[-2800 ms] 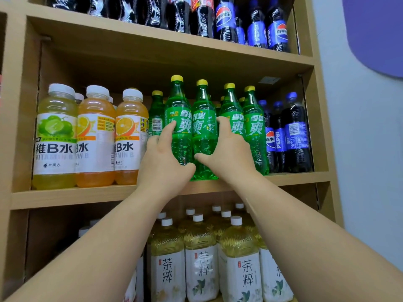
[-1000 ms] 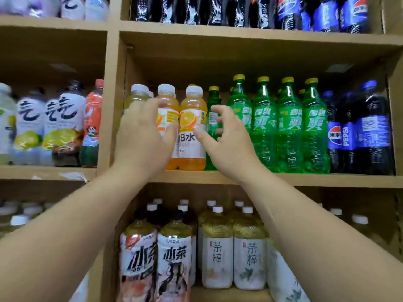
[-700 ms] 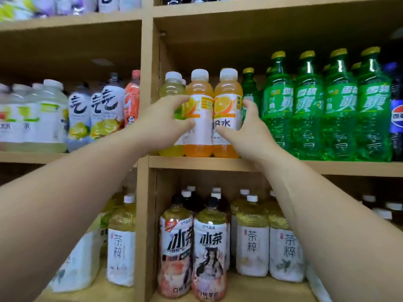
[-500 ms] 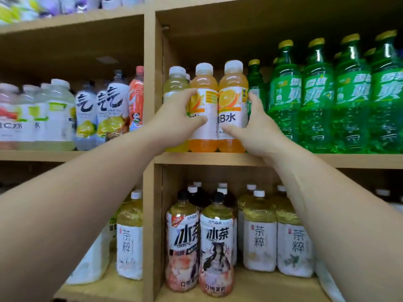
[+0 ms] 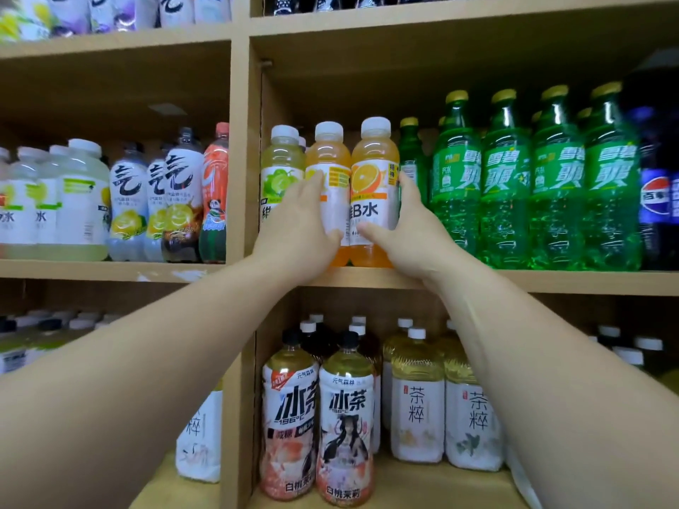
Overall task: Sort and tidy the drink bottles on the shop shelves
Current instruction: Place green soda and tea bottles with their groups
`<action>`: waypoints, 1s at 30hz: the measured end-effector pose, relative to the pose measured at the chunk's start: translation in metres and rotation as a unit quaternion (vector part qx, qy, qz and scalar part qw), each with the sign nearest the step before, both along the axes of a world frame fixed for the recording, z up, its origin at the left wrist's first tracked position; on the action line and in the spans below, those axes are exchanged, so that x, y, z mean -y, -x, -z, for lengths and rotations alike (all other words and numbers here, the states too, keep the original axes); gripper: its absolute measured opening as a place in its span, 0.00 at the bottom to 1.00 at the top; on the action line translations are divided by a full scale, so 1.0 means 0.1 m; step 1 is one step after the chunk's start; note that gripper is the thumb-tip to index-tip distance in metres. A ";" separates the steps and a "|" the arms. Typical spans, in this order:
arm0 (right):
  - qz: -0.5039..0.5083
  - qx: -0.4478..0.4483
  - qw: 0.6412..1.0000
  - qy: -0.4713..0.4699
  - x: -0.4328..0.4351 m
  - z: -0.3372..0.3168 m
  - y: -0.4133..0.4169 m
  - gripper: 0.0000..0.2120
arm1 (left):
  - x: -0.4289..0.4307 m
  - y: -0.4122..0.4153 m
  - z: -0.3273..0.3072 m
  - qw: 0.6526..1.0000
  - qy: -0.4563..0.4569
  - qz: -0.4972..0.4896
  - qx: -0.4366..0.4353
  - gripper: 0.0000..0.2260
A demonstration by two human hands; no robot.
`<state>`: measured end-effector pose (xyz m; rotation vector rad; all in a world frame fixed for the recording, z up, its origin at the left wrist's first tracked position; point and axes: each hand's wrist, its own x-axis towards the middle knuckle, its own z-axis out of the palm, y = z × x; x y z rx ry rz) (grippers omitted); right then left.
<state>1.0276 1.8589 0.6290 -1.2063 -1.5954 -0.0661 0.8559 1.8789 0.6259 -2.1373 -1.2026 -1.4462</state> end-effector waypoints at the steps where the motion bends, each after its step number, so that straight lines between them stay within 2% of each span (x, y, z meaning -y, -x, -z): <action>1: 0.005 0.001 1.000 0.002 -0.01 -0.01 -0.01 0.49 | 0.00 0.00 0.02 1.000 -0.001 0.003 -0.004 0.38; 7: 0.081 0.037 0.996 -0.027 -0.04 0.05 0.06 0.44 | 0.09 0.20 0.18 0.999 -0.005 0.005 -0.053 0.37; 9: 0.101 0.019 0.991 -0.089 -0.01 0.14 0.12 0.42 | 0.17 0.35 0.26 0.998 -0.039 0.018 -0.044 0.33; 11: 0.093 0.007 0.978 -0.188 0.04 0.30 0.23 0.35 | 0.26 0.59 0.38 0.994 -0.099 0.024 -0.045 0.25; 14: 0.089 0.063 0.939 -0.327 0.16 0.57 0.54 0.25 | 0.33 1.05 0.60 0.984 -0.174 0.015 -0.020 0.14; 17: 0.025 0.103 0.920 -0.379 0.16 0.81 0.96 0.18 | 0.26 1.50 0.92 0.983 -0.176 -0.019 0.052 0.10; 21: -0.094 0.132 0.939 -0.304 -0.03 1.12 1.49 0.12 | -0.03 2.05 1.29 0.985 -0.108 -0.090 0.103 0.14; 26: -0.138 0.166 0.957 -0.193 -0.29 1.42 1.98 0.11 | -0.47 2.55 1.57 0.976 0.065 -0.161 0.130 0.30; 30: -0.113 0.168 0.979 -0.019 -0.35 1.46 2.28 0.18 | -0.71 2.78 1.76 0.962 0.215 -0.095 0.140 0.46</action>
